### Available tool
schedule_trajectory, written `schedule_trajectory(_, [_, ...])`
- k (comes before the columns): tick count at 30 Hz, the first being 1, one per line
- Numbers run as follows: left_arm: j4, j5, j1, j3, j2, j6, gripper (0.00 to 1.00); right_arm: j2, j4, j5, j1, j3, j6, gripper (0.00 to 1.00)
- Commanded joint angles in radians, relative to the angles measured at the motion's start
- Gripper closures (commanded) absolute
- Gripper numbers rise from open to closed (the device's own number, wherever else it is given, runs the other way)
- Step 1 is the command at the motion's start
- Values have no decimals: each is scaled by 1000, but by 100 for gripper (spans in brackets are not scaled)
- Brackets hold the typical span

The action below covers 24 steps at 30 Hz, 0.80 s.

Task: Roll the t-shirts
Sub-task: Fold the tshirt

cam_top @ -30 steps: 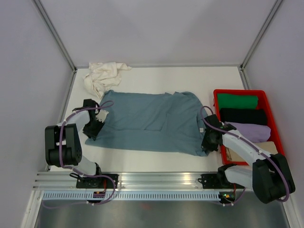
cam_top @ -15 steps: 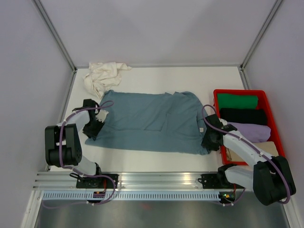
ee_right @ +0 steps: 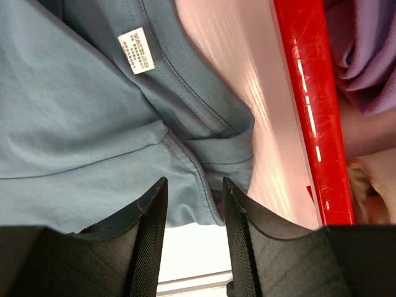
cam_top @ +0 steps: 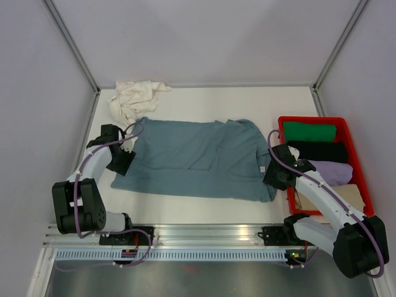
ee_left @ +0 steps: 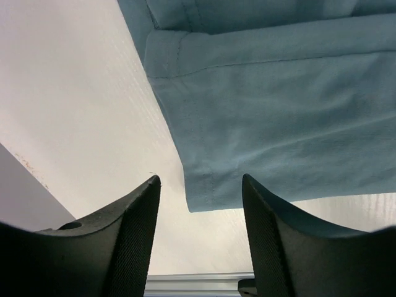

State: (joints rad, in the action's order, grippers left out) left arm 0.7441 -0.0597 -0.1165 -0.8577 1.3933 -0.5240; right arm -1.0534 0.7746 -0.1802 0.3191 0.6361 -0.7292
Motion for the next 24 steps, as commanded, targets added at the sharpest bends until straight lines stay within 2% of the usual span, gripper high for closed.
schedule_trajectory(1, [23,40,-11,-26,-2,36,38,15,23,34,6,-2,13,52])
schedule_trajectory(6, [-15,90,-23,-23,111,85,35,-25,-95,106,8,-110,-12,51])
schedule_trajectory(10, [-66,70,-23,-9,202,98,35,-66,-153,119,9,-154,-13,52])
schedule_trajectory(11, [-74,77,-25,-7,213,98,35,-68,-162,116,9,-159,-16,54])
schedule_trajectory(13, [-75,110,-23,-1,226,96,39,-69,-170,116,9,-162,-16,68])
schedule_trajectory(14, [-74,142,-23,2,227,93,50,-68,-167,114,9,-162,-16,74])
schedule_trajectory(15, [-74,158,-23,9,222,84,61,-65,-167,113,9,-164,-16,87])
schedule_trajectory(16, [-74,176,-23,16,214,81,73,-62,-167,110,11,-162,-16,92])
schedule_trajectory(17, [-74,205,-23,20,201,76,91,-59,-163,99,11,-161,-18,100])
schedule_trajectory(18, [-74,216,-23,26,194,70,97,-59,-156,93,11,-153,-18,100])
schedule_trajectory(24, [-23,216,-23,66,119,19,98,-8,-58,44,12,-98,-6,100])
